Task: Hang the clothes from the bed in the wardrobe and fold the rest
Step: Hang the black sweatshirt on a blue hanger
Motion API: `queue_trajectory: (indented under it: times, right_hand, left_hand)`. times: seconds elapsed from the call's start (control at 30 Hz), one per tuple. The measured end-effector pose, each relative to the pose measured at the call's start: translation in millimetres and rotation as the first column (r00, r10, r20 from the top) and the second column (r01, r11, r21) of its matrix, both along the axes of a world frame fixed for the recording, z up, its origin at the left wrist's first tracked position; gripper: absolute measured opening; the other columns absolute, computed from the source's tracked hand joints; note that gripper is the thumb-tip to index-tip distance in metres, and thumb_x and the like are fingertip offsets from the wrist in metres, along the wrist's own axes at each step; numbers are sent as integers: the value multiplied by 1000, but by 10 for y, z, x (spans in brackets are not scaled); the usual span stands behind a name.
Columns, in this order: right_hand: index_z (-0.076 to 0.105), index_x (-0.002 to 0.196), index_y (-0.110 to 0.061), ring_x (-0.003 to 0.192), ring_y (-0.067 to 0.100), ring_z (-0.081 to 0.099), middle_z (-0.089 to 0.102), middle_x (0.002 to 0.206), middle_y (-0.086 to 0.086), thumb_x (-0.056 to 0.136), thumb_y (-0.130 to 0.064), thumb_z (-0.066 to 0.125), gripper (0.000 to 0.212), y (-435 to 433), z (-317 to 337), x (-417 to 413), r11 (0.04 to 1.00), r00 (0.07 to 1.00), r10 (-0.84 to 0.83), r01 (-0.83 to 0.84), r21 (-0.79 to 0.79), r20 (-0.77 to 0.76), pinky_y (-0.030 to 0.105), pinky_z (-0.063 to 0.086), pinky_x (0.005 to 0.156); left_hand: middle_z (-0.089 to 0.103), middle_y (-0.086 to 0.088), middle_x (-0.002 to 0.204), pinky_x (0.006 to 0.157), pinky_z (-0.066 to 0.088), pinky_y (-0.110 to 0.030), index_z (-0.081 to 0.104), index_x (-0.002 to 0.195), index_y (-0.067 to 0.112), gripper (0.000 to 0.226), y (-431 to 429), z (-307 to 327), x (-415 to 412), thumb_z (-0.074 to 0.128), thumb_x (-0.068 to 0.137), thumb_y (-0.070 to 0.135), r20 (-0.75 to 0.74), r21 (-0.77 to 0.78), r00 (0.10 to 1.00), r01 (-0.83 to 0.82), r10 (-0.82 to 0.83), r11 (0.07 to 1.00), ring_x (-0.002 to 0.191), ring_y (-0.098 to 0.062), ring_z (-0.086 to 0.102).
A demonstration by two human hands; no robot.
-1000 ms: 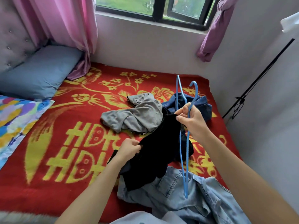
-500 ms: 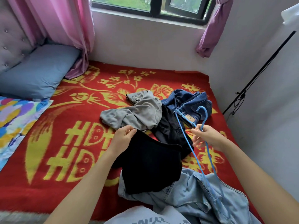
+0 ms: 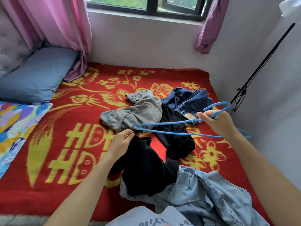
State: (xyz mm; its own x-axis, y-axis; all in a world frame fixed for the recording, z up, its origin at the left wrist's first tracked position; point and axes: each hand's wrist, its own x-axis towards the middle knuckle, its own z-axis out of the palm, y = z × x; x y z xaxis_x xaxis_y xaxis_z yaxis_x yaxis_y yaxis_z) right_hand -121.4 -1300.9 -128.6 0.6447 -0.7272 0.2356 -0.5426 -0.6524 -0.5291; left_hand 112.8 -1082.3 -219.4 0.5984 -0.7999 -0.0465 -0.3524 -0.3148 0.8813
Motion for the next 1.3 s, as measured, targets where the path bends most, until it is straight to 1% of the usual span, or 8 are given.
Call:
queue_trajectory:
  times: [0.17,0.3,0.53,0.7,0.8,0.97,1.17,1.3]
  right_hand:
    - [64,57,4,46,31,49,48,45,12,90,-30,59,47,-1,48,3,978,998,20,-32,-208,-58,32,34,47]
    - [65,52,1,35,9,38,43,39,2,85,-31,64,46,-32,21,-19,968,998,53,-43,-246,37,19,31,44]
    - [55,42,2,31,23,41,46,35,13,86,-43,59,63,-97,46,4,930,993,113,-98,-354,19,17,23,42]
    - [44,36,-20,27,12,33,35,29,-7,78,-14,74,52,-90,149,23,918,988,145,-154,-366,-54,14,19,35]
    - [35,39,-28,32,2,26,23,37,-24,79,-14,73,57,-102,213,44,921,987,146,-158,-357,-60,12,19,39]
    - [56,45,-4,39,24,45,44,37,5,86,-21,67,46,-92,128,135,961,990,139,-137,-239,-11,29,32,44]
    - [32,37,-18,31,15,32,27,32,-2,87,-38,57,59,251,-7,354,922,993,98,-117,-368,-70,17,12,43]
    - [50,41,-4,34,23,47,45,36,10,88,-35,57,57,516,-331,494,940,996,-11,41,-338,91,25,26,38]
  left_hand:
    - [55,7,65,64,35,-28,61,83,11,16,4,-22,-15,51,95,14,40,19,998,-57,56,998,68,-14,51]
    - [57,6,66,68,42,-37,64,89,11,18,36,-18,-21,50,97,19,128,52,989,-83,76,995,75,-24,58]
    - [69,-6,84,65,45,-38,65,105,18,23,24,-4,-64,46,98,29,344,93,934,-143,103,985,84,-29,62]
    - [71,-6,90,69,48,-39,65,109,21,25,-10,2,-87,45,98,31,434,90,896,-145,93,985,89,-31,63]
    - [71,-8,84,67,48,-39,65,109,20,25,-21,8,-96,45,98,30,490,83,869,-118,62,990,83,-32,64]
    - [63,-13,58,57,48,-39,70,91,9,18,-44,52,-157,56,92,20,668,-13,744,-8,15,1000,54,-33,60]
    - [55,-1,41,47,45,-21,71,71,12,33,-175,216,-382,45,86,26,790,-125,611,100,38,987,35,-20,52]
    - [56,-1,43,45,43,-20,69,69,8,26,-324,367,-634,53,85,21,746,-223,658,93,108,970,37,-22,53]
